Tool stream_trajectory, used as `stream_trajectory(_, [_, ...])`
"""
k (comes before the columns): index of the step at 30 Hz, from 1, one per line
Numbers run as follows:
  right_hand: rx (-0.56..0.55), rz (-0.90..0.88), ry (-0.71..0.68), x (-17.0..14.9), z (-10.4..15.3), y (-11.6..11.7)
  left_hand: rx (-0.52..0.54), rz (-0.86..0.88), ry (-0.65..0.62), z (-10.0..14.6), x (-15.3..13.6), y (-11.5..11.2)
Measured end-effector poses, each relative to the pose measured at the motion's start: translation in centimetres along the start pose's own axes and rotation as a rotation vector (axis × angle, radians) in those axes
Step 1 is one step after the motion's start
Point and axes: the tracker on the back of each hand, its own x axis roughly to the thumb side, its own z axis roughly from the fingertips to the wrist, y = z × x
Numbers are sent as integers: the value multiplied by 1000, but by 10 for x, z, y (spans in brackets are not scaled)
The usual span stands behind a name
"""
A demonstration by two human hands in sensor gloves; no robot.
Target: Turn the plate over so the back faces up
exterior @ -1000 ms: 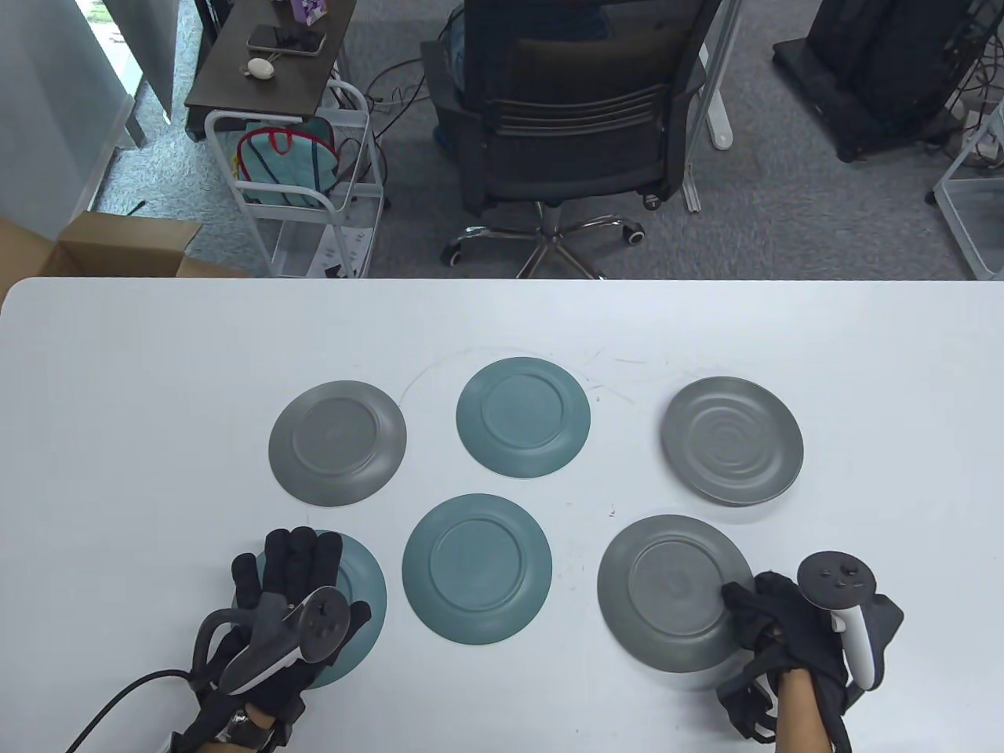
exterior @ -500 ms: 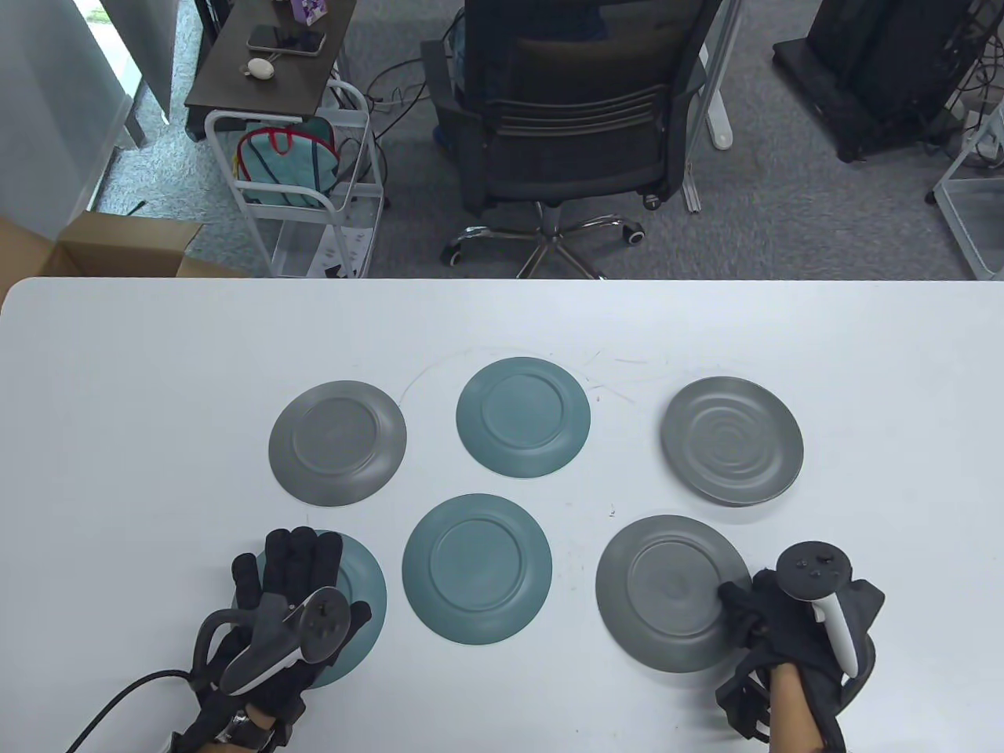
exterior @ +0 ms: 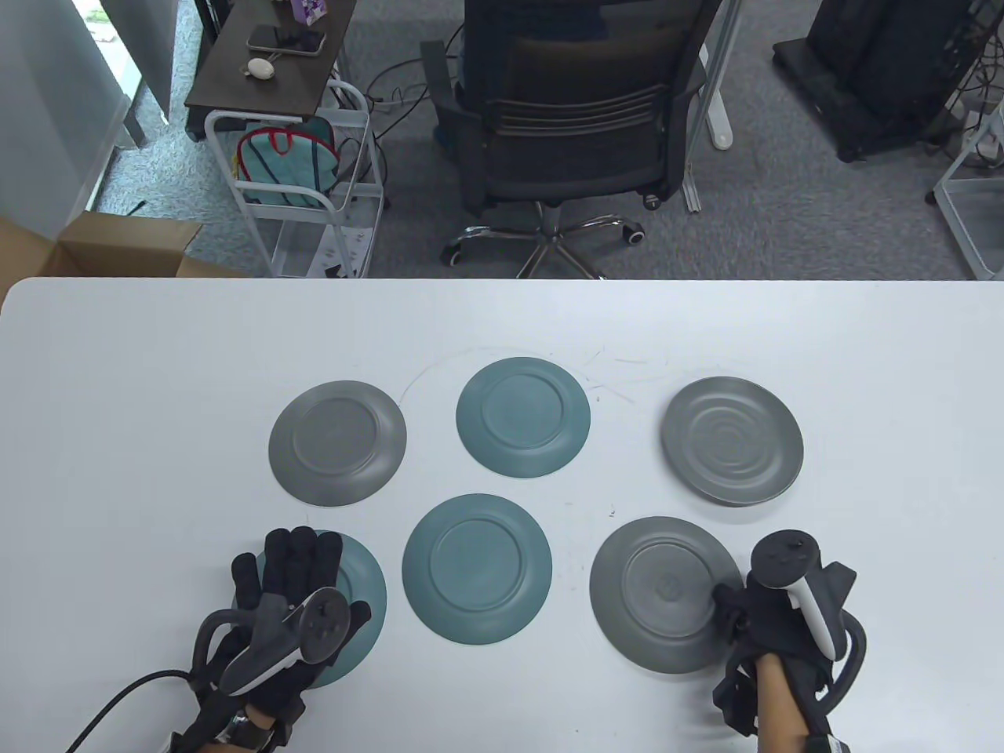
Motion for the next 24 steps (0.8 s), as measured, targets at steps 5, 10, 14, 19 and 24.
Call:
stream_trajectory(5, [-1,37,-7,2,1,0,-3,-1,-1,0,0,0])
stream_trajectory(10, [-25,57,-38,1,3,1,-10,0,1,0,0,0])
stream_trajectory(14, [-124,127,-91,3,7,1,-5,0,4,0,0,1])
stream_trajectory(19, [-208,245,-134,15,10,-5,-1,-1,6,0,-1,1])
stream_trajectory(24, [-241,313,-157,39,6,-18,-5,-4,9,0,0,1])
